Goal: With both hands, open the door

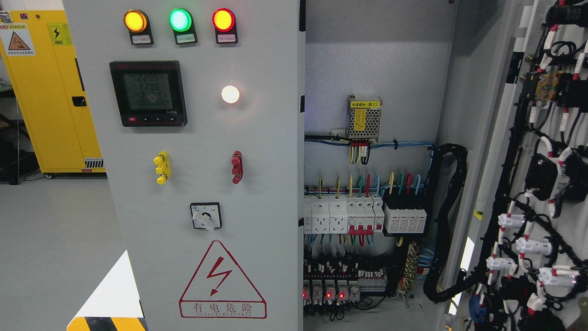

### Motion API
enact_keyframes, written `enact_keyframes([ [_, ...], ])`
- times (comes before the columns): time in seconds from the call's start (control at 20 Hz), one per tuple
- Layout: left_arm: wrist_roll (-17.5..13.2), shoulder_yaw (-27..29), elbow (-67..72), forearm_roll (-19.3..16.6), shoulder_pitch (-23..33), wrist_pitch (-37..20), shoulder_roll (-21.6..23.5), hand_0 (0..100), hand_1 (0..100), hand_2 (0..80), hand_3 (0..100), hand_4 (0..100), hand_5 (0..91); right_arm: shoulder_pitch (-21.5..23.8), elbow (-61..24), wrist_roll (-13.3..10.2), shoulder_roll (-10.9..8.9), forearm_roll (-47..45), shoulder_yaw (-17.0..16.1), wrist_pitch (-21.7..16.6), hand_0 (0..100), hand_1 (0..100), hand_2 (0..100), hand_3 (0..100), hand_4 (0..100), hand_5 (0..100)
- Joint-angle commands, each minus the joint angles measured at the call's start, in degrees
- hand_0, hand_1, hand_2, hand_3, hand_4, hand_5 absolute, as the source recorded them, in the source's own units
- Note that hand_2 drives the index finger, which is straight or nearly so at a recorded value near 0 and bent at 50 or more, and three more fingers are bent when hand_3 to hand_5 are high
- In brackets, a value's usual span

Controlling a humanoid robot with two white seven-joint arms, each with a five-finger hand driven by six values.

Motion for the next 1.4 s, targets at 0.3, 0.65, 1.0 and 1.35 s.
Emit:
enact_keyframes([
  [0.3,3.06,0.11,11.4,-0.71,1.07,-5.26,-2.76,12,56,0.0,0,0,0.0,4.13,-1.93,0.09,1.34,0.02,0.49,-0.26,0,50,4,0,0,0],
  [0.65,2.44,0.46,11.32,-0.54,1.07,-5.89,-2.84,12,56,0.0,0,0,0.0,7.81,-19.56,0.09,1.17,0.11,0.49,-0.26,0,50,4,0,0,0],
  [1.0,2.44,0.46,11.41,-0.54,1.07,-5.89,-3.9,12,56,0.0,0,0,0.0,13.88,-54.55,0.09,0.81,-0.07,2.76,-0.26,0,50,4,0,0,0],
  [1.35,2.44,0.46,11.23,-0.63,0.99,-5.89,-4.25,12,56,0.0,0,0,0.0,15.99,-74.6,0.01,-1.29,-0.16,9.1,-0.7,0,50,4,0,0,0],
])
